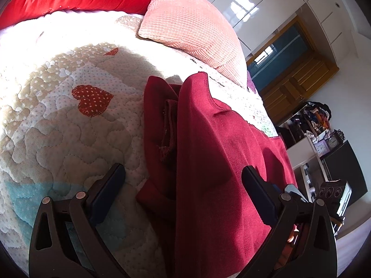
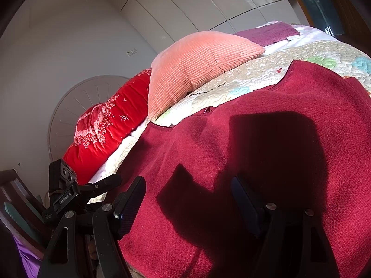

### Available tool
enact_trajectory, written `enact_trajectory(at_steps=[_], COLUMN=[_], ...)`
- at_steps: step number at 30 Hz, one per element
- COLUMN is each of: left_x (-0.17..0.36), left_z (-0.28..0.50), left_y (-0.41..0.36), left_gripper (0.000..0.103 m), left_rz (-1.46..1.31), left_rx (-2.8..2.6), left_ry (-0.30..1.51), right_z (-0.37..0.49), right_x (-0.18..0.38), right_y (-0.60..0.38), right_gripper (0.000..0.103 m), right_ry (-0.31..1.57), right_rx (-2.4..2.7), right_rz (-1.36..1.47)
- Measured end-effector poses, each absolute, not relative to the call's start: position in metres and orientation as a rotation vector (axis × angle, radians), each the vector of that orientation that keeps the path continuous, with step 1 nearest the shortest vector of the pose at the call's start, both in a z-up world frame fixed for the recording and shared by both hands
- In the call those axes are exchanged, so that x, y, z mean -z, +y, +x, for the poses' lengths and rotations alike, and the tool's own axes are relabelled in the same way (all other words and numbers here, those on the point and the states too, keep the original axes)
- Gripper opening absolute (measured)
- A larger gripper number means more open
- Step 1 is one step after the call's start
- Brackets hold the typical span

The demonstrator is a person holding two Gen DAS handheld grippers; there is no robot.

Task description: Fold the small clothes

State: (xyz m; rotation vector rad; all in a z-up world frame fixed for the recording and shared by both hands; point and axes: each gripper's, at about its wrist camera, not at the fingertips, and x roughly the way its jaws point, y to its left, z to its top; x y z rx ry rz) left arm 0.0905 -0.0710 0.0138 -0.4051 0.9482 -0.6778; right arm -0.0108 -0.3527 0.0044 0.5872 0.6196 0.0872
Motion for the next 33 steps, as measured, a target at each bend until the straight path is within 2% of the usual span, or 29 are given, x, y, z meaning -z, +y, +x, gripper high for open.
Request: enact_trajectory(at_steps=[1, 2, 3, 4, 6, 8, 11, 14, 20, 27, 29, 31, 33], left_x=[-0.014, -0.012, -0.01, -0.008, -0.01, -0.013, -0.022, -0.026, -0.024, -0.016, -0.02, -0.025, -0.035], left_z=[0.09, 0.089, 0.09, 0.09, 0.09, 0.087, 0.078, 0.074, 0.077, 0.082, 0.079, 0.075, 0.066], left_y=[-0.068, -0.066, -0.065, -0.063, -0.062, -0.063, -0.066, -0.068, -0.068, -0.063, -0.066, -0.069, -0.07], left_gripper=[0.092, 0.067, 0.058, 0.057, 0.041, 0.035, 0.035, 0.035, 0.035, 0.033, 0.033, 0.033, 0.033], left_rz=[-0.427, -0.46, -0.485, -0.497, -0.516, -0.539, -0.5, -0.485, -0.499, -0.56, -0.528, -0.502, -0.524], left_rx=[0.696, 0.731, 0.748, 0.754, 0.791, 0.836, 0.843, 0.856, 0.849, 0.846, 0.849, 0.864, 0.9], left_ry=[0.946, 0.956, 0.972, 0.971, 0.97, 0.957, 0.902, 0.881, 0.899, 0.936, 0.922, 0.91, 0.885], right_z=[-0.009, -0.006, -0.002, 0.005, 0.021, 0.041, 0.086, 0.123, 0.187, 0.197, 0.188, 0.175, 0.155], right_x=[-0.006, -0.008, -0.012, -0.015, -0.027, -0.042, -0.062, -0.073, -0.034, -0.004, -0.007, -0.023, -0.045], right_y=[-0.352, -0.349, -0.348, -0.346, -0.342, -0.334, -0.297, -0.25, -0.193, -0.168, -0.168, -0.18, -0.199], right_gripper=[0.075, 0.074, 0.074, 0.074, 0.074, 0.074, 0.074, 0.074, 0.074, 0.073, 0.059, 0.03, 0.023], right_ry=[0.636, 0.66, 0.7, 0.748, 0.821, 0.86, 0.992, 1.047, 1.333, 1.421, 1.359, 1.262, 1.162], right_rx=[-0.077, -0.059, -0.036, -0.016, -0.027, -0.063, -0.111, -0.103, -0.101, -0.031, -0.019, -0.027, -0.058], right_rz=[0.58, 0.573, 0.572, 0.57, 0.59, 0.629, 0.53, 0.362, 0.163, -0.179, -0.208, -0.119, -0.022])
